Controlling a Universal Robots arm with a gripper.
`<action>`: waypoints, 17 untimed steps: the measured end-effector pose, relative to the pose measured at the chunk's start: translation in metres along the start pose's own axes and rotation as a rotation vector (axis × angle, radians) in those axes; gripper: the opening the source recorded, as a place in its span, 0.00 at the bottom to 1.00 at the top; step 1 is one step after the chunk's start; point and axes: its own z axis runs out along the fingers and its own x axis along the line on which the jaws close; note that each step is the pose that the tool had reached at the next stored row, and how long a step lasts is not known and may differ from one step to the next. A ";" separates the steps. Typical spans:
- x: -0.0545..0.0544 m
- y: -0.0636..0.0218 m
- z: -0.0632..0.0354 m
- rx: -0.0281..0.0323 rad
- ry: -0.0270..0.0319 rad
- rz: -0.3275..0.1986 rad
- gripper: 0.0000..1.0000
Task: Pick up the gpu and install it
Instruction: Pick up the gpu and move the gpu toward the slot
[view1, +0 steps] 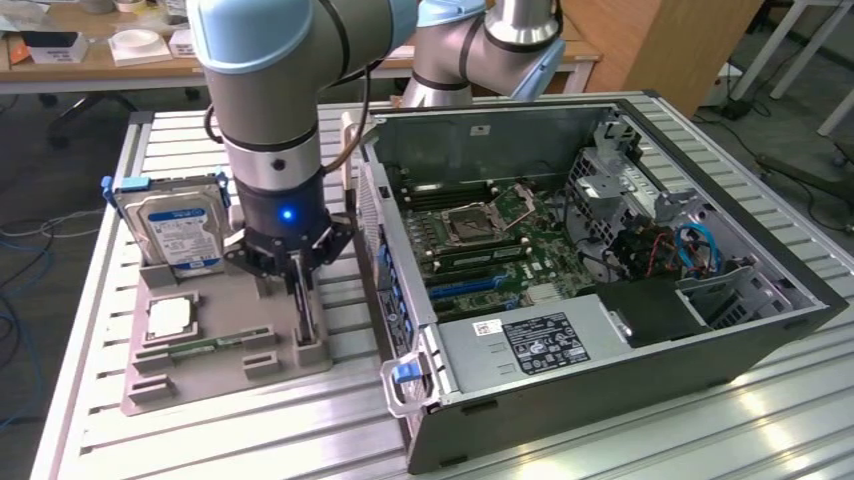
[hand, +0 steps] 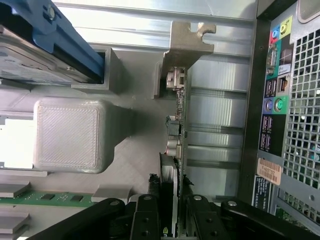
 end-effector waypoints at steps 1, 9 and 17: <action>0.000 0.0000 -0.0012 -0.0003 0.0000 0.000 0.27; 0.000 0.0005 -0.0140 -0.0041 -0.0003 0.000 0.27; 0.000 0.0008 -0.0245 -0.0085 -0.0005 0.000 0.27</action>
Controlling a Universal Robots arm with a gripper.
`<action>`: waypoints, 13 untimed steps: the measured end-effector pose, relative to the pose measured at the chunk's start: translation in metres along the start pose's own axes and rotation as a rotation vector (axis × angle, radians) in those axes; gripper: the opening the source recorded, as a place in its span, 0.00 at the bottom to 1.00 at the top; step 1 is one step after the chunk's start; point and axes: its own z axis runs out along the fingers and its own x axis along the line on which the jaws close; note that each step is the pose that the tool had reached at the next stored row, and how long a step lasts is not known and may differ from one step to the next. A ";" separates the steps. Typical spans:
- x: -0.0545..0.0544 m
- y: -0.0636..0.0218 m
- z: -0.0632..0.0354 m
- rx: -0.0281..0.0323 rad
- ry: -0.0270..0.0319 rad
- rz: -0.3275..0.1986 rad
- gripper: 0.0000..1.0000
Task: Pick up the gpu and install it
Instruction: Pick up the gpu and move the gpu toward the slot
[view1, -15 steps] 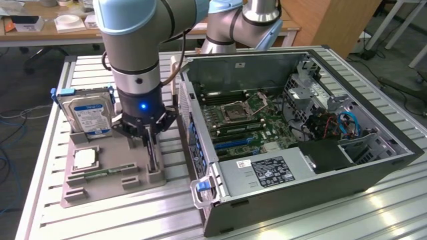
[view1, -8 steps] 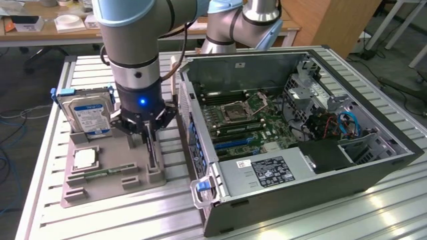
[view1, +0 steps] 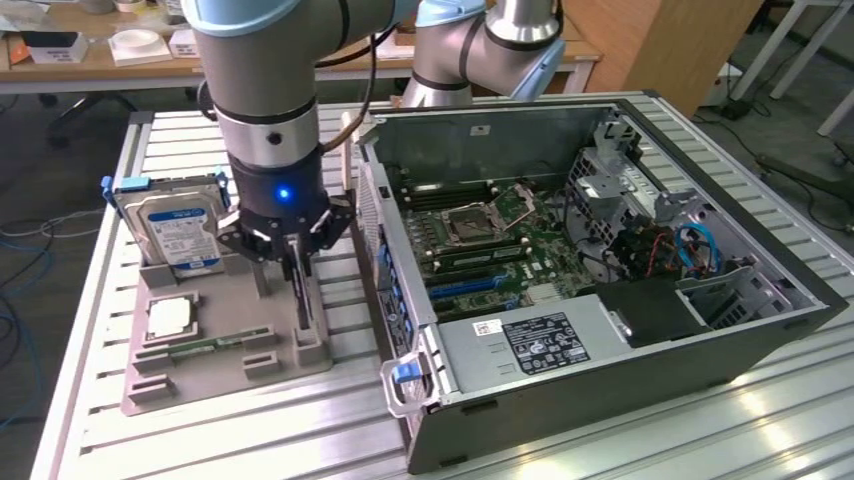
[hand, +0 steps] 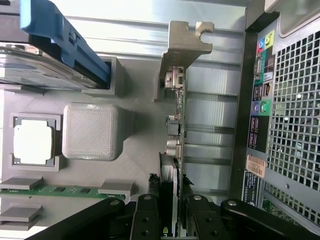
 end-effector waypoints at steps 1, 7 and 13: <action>0.000 0.0000 -0.0012 -0.0010 -0.0001 0.000 0.27; 0.000 0.0002 -0.0041 -0.0042 -0.0005 0.000 0.27; 0.000 0.0002 -0.0045 -0.0041 -0.0004 0.000 0.27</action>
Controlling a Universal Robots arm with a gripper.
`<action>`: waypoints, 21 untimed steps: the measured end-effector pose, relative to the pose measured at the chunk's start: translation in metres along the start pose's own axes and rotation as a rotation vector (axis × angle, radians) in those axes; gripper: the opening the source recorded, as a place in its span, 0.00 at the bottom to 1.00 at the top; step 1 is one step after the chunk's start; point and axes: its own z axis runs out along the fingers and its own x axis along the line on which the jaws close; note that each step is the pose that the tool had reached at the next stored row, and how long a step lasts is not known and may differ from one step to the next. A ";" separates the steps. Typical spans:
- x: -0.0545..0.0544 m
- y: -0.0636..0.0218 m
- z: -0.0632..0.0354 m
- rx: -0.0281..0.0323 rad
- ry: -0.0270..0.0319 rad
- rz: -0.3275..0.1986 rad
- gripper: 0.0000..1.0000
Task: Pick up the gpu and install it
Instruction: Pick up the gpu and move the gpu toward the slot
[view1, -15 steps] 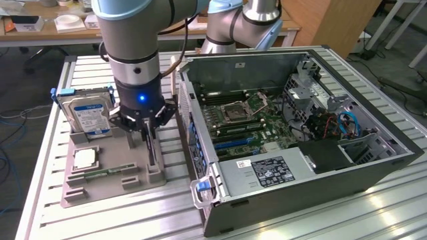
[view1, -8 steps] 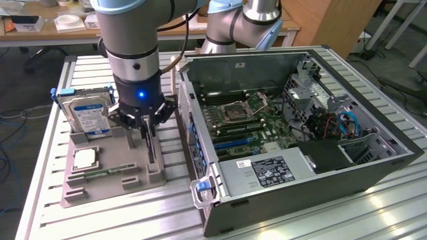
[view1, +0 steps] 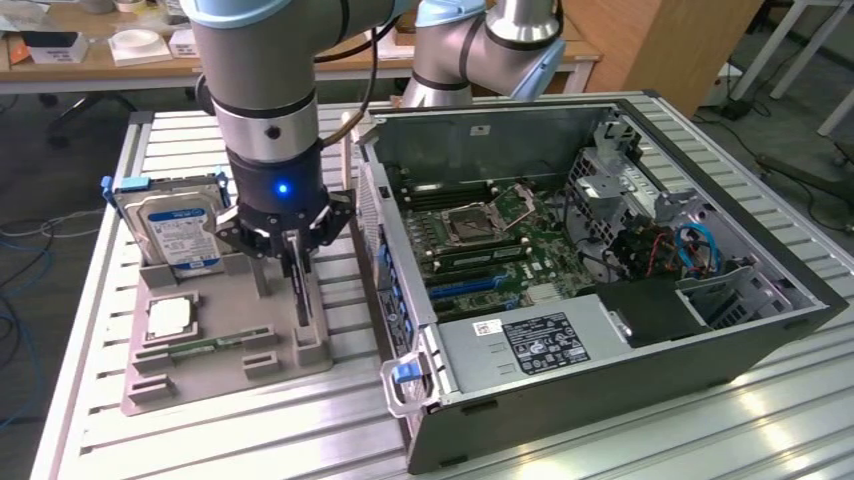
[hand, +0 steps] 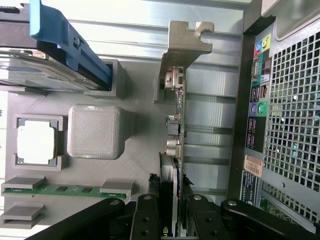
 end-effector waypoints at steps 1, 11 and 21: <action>0.000 0.0000 -0.0005 0.0002 0.0004 0.000 0.27; 0.000 0.0000 -0.0020 0.0001 0.0001 0.000 0.27; 0.000 0.0000 -0.0035 -0.0018 0.0004 0.000 0.27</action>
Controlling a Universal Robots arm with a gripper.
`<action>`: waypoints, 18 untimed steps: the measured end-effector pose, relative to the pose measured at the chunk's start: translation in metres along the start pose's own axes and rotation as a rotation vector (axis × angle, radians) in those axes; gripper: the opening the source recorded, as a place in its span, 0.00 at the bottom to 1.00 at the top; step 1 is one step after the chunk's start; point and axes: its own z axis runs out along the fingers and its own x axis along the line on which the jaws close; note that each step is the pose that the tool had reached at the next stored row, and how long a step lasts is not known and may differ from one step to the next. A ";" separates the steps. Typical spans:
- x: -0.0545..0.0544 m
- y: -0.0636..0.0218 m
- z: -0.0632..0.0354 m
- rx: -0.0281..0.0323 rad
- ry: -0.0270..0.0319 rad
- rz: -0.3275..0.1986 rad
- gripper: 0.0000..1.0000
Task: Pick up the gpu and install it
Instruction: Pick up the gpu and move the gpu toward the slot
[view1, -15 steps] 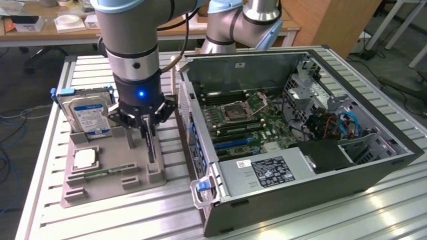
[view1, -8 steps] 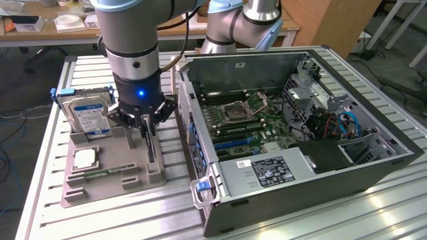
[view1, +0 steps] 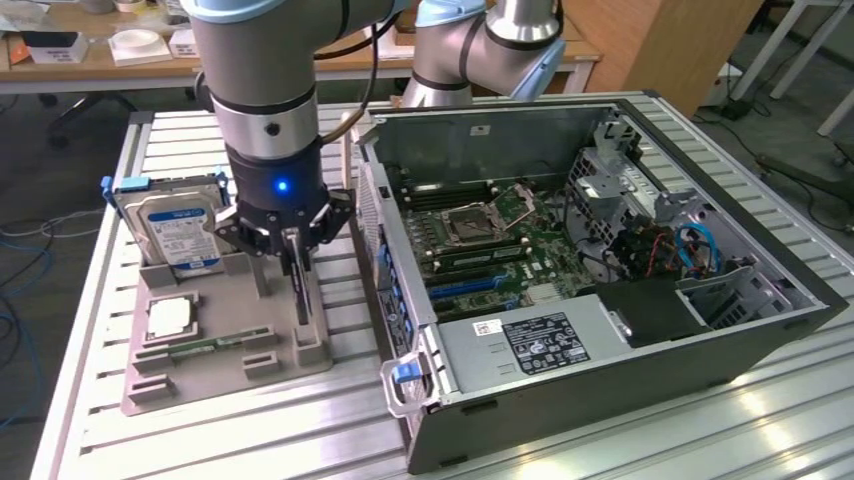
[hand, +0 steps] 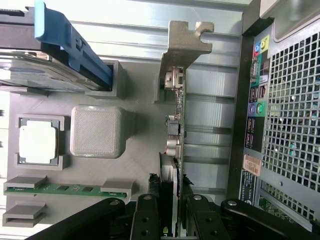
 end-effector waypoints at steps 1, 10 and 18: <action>0.000 0.0001 -0.0006 -0.0018 -0.0002 0.000 0.27; 0.000 0.0005 -0.0098 -0.0210 -0.0016 0.000 0.27; 0.000 0.0008 -0.0162 -0.0365 -0.0027 0.000 0.27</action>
